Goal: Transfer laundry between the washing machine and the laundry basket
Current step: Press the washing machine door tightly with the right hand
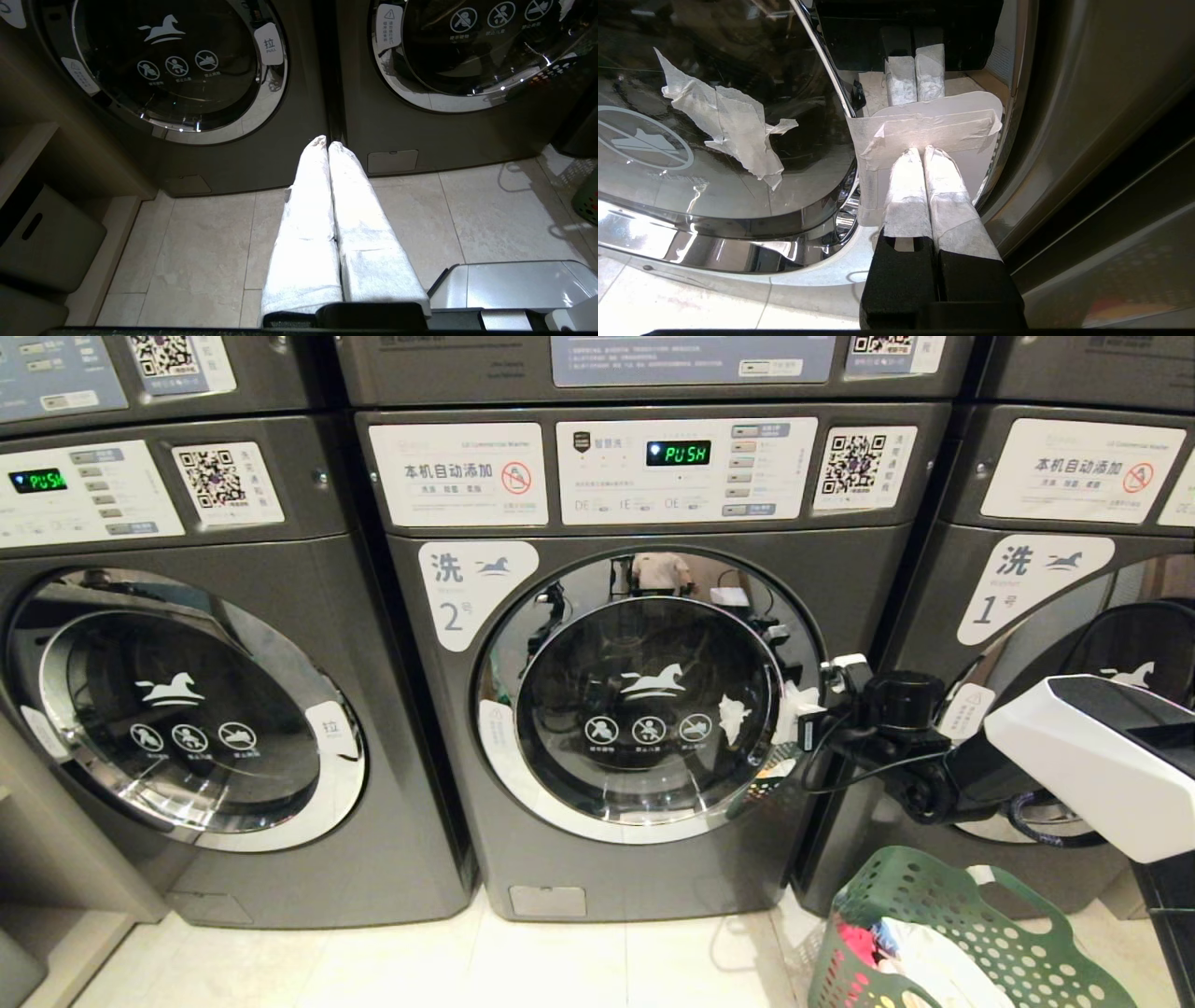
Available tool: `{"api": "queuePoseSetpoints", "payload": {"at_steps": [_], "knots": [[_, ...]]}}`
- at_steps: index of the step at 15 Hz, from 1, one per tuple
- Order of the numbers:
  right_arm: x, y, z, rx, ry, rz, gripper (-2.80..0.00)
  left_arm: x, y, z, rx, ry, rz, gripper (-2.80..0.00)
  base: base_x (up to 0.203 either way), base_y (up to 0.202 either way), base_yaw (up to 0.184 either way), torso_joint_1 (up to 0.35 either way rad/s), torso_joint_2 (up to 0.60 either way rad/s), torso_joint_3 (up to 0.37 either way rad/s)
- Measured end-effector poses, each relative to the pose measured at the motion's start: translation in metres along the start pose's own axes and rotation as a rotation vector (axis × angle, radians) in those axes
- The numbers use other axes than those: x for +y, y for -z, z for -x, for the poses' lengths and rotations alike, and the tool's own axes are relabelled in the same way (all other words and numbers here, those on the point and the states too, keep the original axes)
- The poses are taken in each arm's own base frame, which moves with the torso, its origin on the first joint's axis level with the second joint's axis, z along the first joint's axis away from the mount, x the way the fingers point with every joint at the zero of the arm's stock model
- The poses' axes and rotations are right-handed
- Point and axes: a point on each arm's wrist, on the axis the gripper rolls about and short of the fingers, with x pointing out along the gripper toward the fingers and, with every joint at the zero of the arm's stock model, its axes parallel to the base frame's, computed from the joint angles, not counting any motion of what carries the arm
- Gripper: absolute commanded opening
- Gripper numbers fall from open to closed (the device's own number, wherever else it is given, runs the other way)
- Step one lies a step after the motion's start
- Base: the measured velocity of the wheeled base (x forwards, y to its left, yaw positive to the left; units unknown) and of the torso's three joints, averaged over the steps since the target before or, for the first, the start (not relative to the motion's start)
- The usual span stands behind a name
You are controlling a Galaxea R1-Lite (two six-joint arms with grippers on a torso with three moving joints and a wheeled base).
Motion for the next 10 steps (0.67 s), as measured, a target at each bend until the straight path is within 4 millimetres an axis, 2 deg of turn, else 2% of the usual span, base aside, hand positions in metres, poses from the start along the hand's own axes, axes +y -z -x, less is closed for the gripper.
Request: {"api": "queuePoseSetpoints", "payload": {"at_steps": [7,9,10], "knots": [[-0.003,0.004,-0.006,-0.069,0.023,0.06,-2.8,0.0,0.001,-0.002,0.004,-0.008,0.007,-2.8,0.0,0.0,0.0,0.0,0.0,0.0],[-0.003,-0.003,-0.004,-0.071,0.014,0.101,-2.8,0.0,0.002,-0.003,0.007,-0.006,0.007,-2.8,0.0,0.0,0.0,0.0,0.0,0.0],[0.0,-0.01,0.003,-0.061,-0.006,0.105,-2.8,0.0,0.002,-0.004,0.009,-0.007,0.007,-2.8,0.0,0.0,0.0,0.0,0.0,0.0]]}}
